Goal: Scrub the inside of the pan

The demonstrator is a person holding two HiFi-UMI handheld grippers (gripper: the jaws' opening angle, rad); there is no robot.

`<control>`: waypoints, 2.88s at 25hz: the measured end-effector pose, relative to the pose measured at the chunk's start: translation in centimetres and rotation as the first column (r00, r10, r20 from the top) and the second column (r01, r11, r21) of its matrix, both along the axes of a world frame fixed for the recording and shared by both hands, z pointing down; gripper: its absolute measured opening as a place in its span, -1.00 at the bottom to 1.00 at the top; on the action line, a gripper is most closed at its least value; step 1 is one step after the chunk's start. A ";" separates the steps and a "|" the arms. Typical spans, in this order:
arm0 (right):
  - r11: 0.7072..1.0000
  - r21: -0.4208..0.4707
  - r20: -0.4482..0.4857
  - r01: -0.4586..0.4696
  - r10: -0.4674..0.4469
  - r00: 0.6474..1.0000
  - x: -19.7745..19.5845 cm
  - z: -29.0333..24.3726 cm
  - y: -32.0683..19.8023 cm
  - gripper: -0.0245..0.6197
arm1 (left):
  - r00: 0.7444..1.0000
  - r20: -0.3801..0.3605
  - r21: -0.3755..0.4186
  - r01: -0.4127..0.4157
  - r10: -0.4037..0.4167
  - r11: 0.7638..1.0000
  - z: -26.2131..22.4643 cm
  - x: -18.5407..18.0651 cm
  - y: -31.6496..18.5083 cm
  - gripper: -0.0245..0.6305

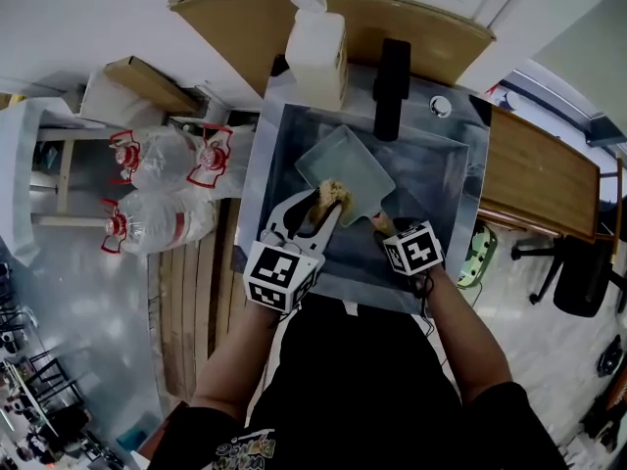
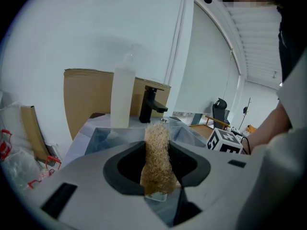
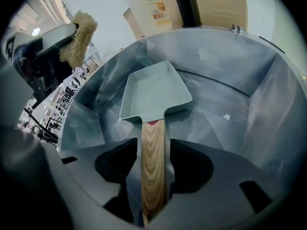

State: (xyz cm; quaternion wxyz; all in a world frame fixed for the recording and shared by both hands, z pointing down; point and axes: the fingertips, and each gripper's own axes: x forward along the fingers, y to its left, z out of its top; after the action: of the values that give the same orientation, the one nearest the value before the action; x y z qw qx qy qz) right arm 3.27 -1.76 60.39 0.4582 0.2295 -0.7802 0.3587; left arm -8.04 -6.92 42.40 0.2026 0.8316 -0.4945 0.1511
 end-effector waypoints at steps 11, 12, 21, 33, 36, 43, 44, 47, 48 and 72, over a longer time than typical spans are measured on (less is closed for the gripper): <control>1.000 -0.012 -0.051 -0.009 0.009 0.999 0.2 0.8 0.6 -0.42 | 0.998 0.005 -0.105 -0.069 0.070 0.992 3.8 -0.2 -0.2 -0.48; 1.000 -0.014 -0.052 -0.010 0.009 0.999 0.2 0.8 0.6 -0.42 | 0.997 0.006 -0.112 -0.078 0.079 0.991 4.1 -0.1 -0.2 -0.48; 1.000 -0.015 -0.057 -0.017 0.016 0.998 0.1 0.7 0.4 -0.42 | 0.987 0.028 -0.212 -0.148 0.158 0.966 8.6 1.2 -0.8 -0.48; 0.999 -0.044 -0.067 -0.020 0.017 0.998 0.3 0.8 0.5 -0.42 | 0.967 0.097 -0.363 -0.184 0.234 0.913 15.3 2.9 -1.5 -0.48; 0.999 -0.050 -0.067 -0.019 0.015 0.998 0.2 0.7 0.5 -0.42 | 0.961 0.103 -0.376 -0.201 0.257 0.905 15.8 3.5 -1.6 -0.48; 0.998 -0.059 -0.064 -0.016 0.012 0.998 0.2 0.8 0.5 -0.42 | 0.934 0.175 -0.414 -0.216 0.311 0.884 17.8 4.6 -1.0 -0.48; 0.998 -0.061 -0.064 -0.015 0.011 0.998 0.2 0.8 0.5 -0.42 | 0.925 0.199 -0.414 -0.221 0.325 0.883 18.0 4.8 -0.8 -0.48; 0.998 -0.065 -0.063 -0.014 0.010 0.998 0.2 0.7 0.5 -0.42 | 0.891 0.283 -0.405 -0.225 0.355 0.886 18.7 5.1 -0.6 -0.48; 0.998 -0.068 -0.062 -0.014 0.010 0.998 0.3 0.8 0.5 -0.42 | 0.878 0.312 -0.398 -0.225 0.362 0.889 18.9 5.2 -0.6 -0.48; 0.996 -0.090 -0.040 -0.009 0.006 0.999 0.2 0.7 0.6 -0.43 | 0.837 0.457 -0.341 -0.148 0.302 0.928 19.7 1.2 -4.1 -0.48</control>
State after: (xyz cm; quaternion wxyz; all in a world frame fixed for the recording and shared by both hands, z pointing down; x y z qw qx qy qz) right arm 3.48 -1.13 61.09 0.4822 0.2186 -0.7530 0.3907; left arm -6.87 -11.02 62.12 0.1678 0.7771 -0.3998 0.4562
